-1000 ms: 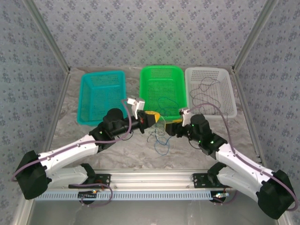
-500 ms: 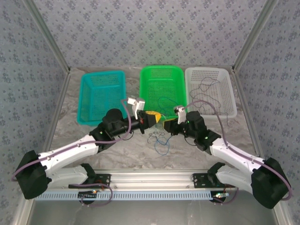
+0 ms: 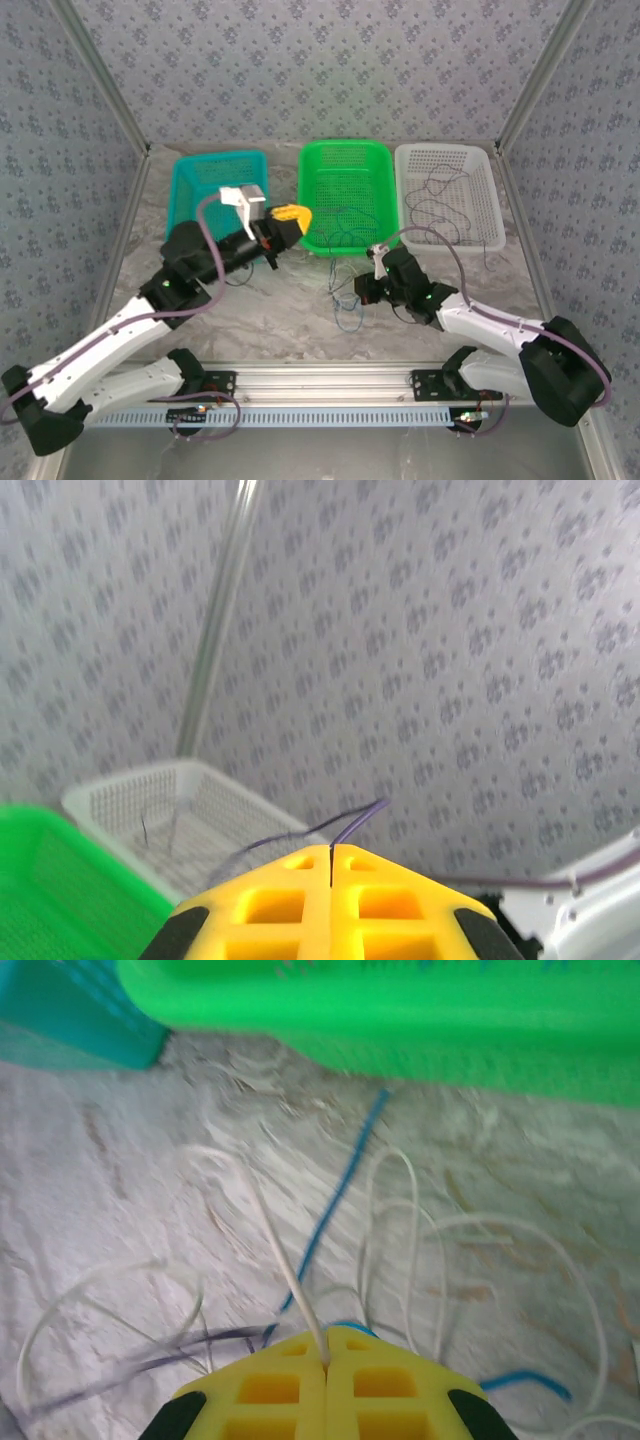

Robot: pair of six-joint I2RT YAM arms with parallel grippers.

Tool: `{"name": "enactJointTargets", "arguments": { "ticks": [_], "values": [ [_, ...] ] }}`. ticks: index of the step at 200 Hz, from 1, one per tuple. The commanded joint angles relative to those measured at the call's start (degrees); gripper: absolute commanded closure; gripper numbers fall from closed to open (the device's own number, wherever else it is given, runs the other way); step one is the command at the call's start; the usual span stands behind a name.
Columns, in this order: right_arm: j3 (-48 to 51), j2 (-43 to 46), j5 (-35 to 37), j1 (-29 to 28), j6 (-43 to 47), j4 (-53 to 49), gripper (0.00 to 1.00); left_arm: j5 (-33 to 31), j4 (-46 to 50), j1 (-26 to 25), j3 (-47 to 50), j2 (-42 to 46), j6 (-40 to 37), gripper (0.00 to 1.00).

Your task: Untangle the cables

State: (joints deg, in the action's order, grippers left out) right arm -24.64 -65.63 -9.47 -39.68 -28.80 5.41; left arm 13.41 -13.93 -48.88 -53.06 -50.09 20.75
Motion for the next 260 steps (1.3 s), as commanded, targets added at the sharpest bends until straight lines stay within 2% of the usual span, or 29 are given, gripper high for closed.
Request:
{"name": "enactJointTargets", "arguments": {
  "ticks": [1,56,118,133,172,182,200,229,246,260],
  "values": [
    [1.7,-1.6,4.5,-1.3,-2.1,-3.6,1.00,-1.0,3.4,0.7,-4.9,1.2,-5.2,0.99],
    [3.1,-6.6,8.9,-3.0,-3.7,-3.1,1.00,-2.6,4.1,0.7,-10.4,1.0,-7.6,0.98],
    [2.6,-12.1,10.4,-3.3,-4.1,-2.7,1.00,-3.2,3.6,0.8,-18.6,-0.6,-9.5,0.98],
    [2.6,-12.1,10.3,-3.6,-4.7,-1.9,0.83,-2.3,3.7,0.8,-19.7,-2.0,-8.4,0.98],
    [2.0,-7.8,12.3,-3.7,-4.6,-3.8,0.82,-3.2,1.4,0.8,-18.4,-2.9,-7.4,0.98],
    [1.5,-7.0,12.2,-3.7,-3.9,-5.3,0.76,-3.4,0.8,0.8,-18.2,-2.9,-7.3,0.98],
    [1.4,-3.4,12.3,-3.8,-3.0,-7.5,0.48,-3.1,1.0,0.8,-18.5,-3.4,-7.1,0.98],
    [1.8,8.1,13.8,-4.0,-2.1,-10.9,0.23,-2.9,1.4,0.7,-18.6,-4.2,-7.1,0.98],
    [1.3,15.8,14.8,-4.1,-0.8,-14.1,0.14,-3.0,1.4,0.8,-18.7,-4.6,-7.3,0.97],
    [0.2,21.6,15.9,-4.1,0.8,-17.3,0.14,-3.0,1.4,0.9,-18.8,-5.2,-7.4,0.97]
  ]
}}
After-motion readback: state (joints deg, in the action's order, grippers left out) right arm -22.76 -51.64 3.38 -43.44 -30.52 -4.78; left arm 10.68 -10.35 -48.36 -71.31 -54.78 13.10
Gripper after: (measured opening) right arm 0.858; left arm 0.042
